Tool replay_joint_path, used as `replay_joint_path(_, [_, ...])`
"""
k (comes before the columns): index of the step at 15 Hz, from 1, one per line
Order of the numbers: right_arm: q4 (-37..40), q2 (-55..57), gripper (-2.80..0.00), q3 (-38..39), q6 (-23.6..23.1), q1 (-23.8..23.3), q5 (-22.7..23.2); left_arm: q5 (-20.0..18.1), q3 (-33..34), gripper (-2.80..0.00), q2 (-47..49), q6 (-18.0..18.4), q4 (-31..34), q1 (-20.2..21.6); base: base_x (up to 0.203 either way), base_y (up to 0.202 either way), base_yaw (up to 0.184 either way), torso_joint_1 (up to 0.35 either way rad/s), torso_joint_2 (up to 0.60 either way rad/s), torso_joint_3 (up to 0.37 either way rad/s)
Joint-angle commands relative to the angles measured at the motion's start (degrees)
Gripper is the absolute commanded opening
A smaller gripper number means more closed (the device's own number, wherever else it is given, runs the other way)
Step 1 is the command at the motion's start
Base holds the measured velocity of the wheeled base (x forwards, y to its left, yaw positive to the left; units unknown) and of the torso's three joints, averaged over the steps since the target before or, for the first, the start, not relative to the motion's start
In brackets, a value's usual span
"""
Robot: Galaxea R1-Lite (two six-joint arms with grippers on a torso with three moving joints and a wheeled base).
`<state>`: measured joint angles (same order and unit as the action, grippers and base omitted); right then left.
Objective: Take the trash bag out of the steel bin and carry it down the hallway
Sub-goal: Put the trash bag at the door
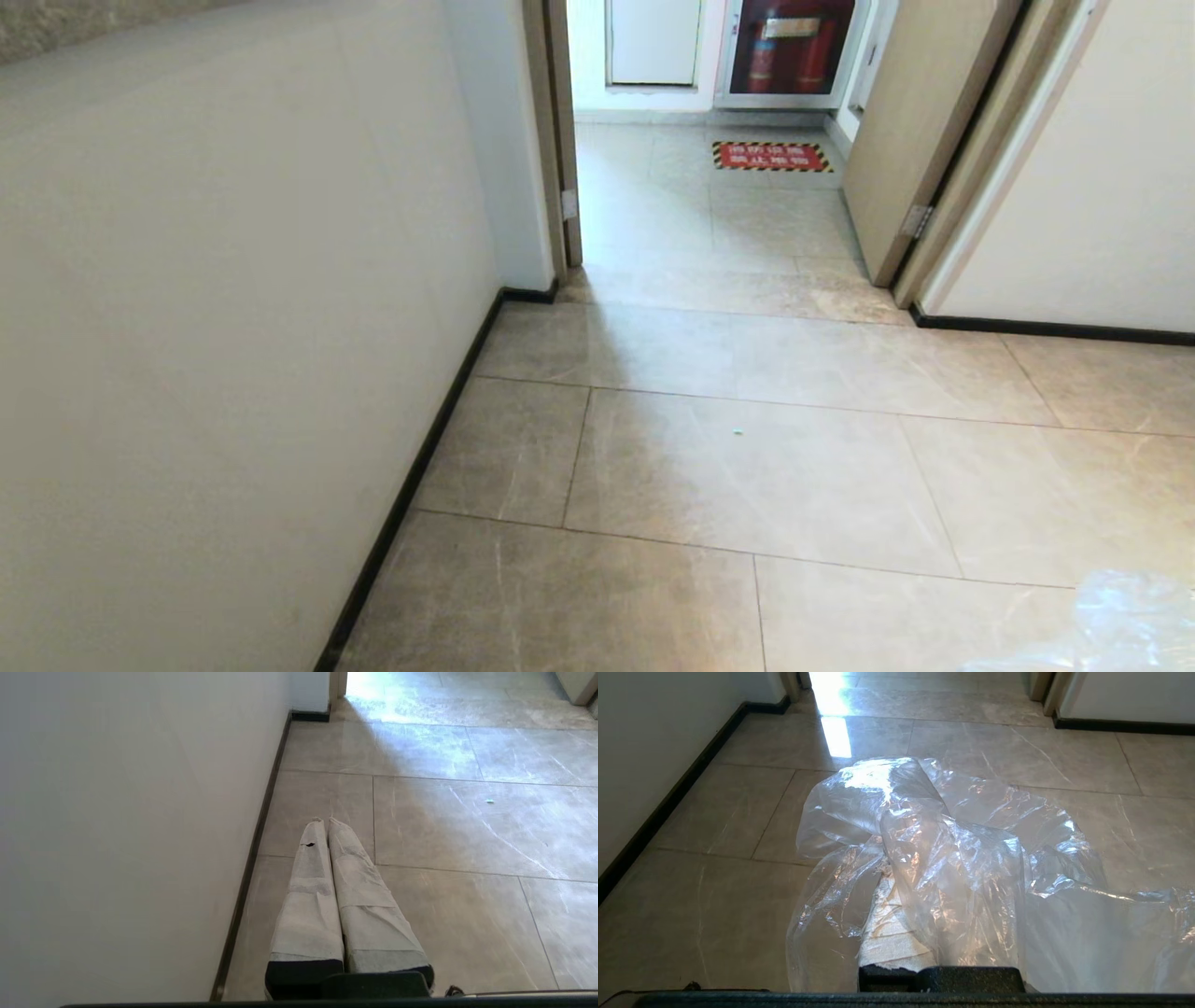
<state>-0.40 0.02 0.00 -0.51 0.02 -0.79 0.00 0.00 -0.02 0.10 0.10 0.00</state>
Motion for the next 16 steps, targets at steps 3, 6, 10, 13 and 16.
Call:
replay_joint_path(3, [-0.04,0.06,-2.8,0.09,-0.02,-0.02,0.0,0.0,0.0,-2.8,0.02,-0.01,-0.01,0.0,0.192,0.0,0.003,0.004,0.0,0.004])
replay_joint_path(6, [-0.04,0.06,-2.8,0.09,-0.02,-0.02,0.0,0.0,0.0,-2.8,0.02,-0.19,-0.01,0.0,0.114,0.0,0.001,0.002,0.0,0.002])
replay_joint_path(10, [-0.04,0.06,-2.8,0.09,-0.02,-0.02,0.0,0.0,0.0,-2.8,0.02,-0.1,-0.01,0.0,0.0,0.0,0.0,0.0,0.0,0.0])
replay_joint_path(13, [0.14,0.06,-2.8,0.09,-0.19,-0.02,0.0,0.0,0.0,-2.8,0.02,-0.1,-0.01,0.0,0.0,0.0,0.0,0.0,0.0,0.0])
replay_joint_path(16, [0.14,0.06,-2.8,0.09,-0.63,-0.02,0.09,0.0,0.0,-2.8,0.02,-0.1,-0.01,0.0,0.0,0.0,0.0,0.0,0.0,0.0])
